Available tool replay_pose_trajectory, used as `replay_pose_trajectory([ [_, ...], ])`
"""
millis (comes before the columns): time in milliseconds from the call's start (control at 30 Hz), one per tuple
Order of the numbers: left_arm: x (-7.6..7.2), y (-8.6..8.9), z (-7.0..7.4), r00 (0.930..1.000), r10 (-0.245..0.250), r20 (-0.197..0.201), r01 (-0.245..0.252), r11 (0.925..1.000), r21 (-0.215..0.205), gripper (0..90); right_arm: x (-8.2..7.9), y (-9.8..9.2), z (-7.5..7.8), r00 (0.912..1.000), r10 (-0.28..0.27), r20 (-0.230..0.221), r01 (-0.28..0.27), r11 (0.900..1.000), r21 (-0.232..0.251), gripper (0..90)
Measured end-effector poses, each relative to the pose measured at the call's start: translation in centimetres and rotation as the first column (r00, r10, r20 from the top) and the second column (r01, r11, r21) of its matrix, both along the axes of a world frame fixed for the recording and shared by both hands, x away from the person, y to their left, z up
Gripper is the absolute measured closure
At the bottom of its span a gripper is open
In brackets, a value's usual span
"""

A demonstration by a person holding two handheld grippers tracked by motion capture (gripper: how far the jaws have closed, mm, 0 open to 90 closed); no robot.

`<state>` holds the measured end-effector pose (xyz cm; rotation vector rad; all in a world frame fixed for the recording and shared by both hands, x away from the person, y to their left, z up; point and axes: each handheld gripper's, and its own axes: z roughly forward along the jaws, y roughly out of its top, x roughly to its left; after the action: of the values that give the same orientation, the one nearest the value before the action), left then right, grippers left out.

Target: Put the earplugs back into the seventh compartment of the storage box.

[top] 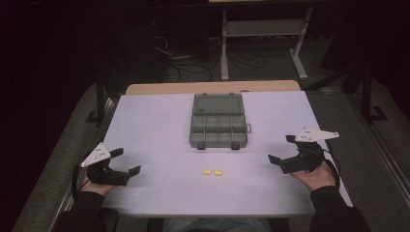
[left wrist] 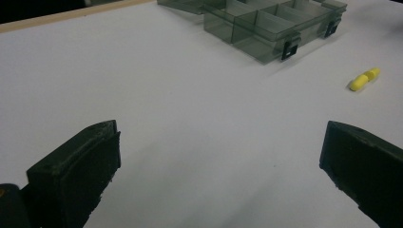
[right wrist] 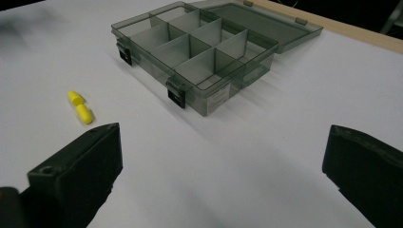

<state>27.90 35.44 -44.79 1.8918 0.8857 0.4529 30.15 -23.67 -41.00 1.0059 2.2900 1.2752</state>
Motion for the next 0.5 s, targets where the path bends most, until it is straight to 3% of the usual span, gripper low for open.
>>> replay_pose_trajectory([
  [400,-0.02,-0.1,0.0,1.0,-0.004,0.001,0.004,1.0,0.005,0.0,-0.12,0.04,0.21,1.0,-0.004,0.006,0.004,1.0,0.01,0.0],
  [500,-0.03,-0.14,0.0,1.0,-0.005,0.002,0.005,1.0,0.007,0.0,-0.15,0.3,0.25,1.0,0.0,0.006,0.0,1.0,-0.01,0.0],
])
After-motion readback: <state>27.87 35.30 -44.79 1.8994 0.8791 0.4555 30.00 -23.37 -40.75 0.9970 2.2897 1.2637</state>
